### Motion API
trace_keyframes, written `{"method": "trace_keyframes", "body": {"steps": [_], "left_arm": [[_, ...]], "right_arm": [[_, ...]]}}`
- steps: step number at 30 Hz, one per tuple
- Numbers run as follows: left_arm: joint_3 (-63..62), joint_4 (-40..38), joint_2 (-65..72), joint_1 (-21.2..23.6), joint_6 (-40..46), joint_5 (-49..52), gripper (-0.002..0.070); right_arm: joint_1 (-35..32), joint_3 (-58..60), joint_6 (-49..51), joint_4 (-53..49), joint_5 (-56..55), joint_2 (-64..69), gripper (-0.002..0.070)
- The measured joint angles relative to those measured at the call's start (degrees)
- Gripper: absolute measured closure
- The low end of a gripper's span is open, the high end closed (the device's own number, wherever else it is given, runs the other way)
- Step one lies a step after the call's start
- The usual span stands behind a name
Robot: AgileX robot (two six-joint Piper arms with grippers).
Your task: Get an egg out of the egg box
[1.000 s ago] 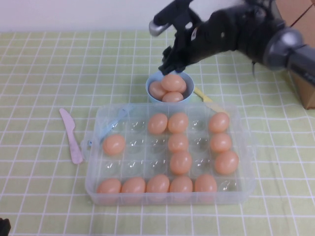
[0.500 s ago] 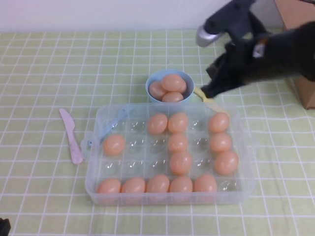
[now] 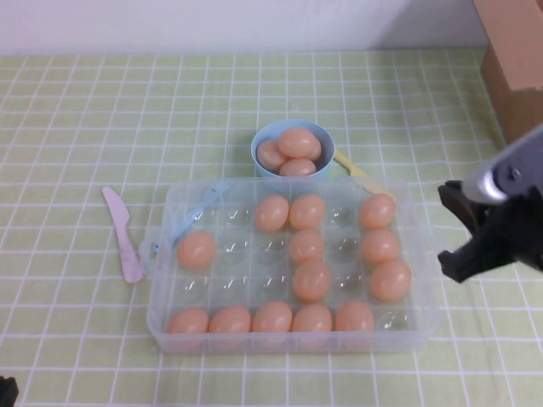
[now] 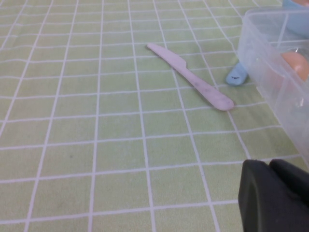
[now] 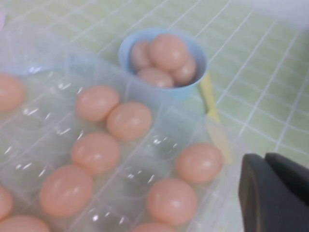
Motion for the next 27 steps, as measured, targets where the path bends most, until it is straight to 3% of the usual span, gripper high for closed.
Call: {"method": "trace_keyframes", "body": {"steps": [5,10,20,27], "left_arm": [[0.0,0.0,0.0,0.0,0.0,0.0,0.0678],[0.0,0.0,0.0,0.0,0.0,0.0,0.0678],[0.0,0.0,0.0,0.0,0.0,0.0,0.0678],[0.0,0.0,0.0,0.0,0.0,0.0,0.0678]], "right_arm": [[-0.1,12.2,0.1,4.9,-13.0,-6.8,0.0693],[-2.6,21.0,0.1,9.6,-12.4,-18.4,0.0693],[-23.0,30.9,0.1,10.4,-2.5,-42.0,0.0693],[-32.1,37.3,0.1,10.4,3.2,-59.9,0.0693]]}}
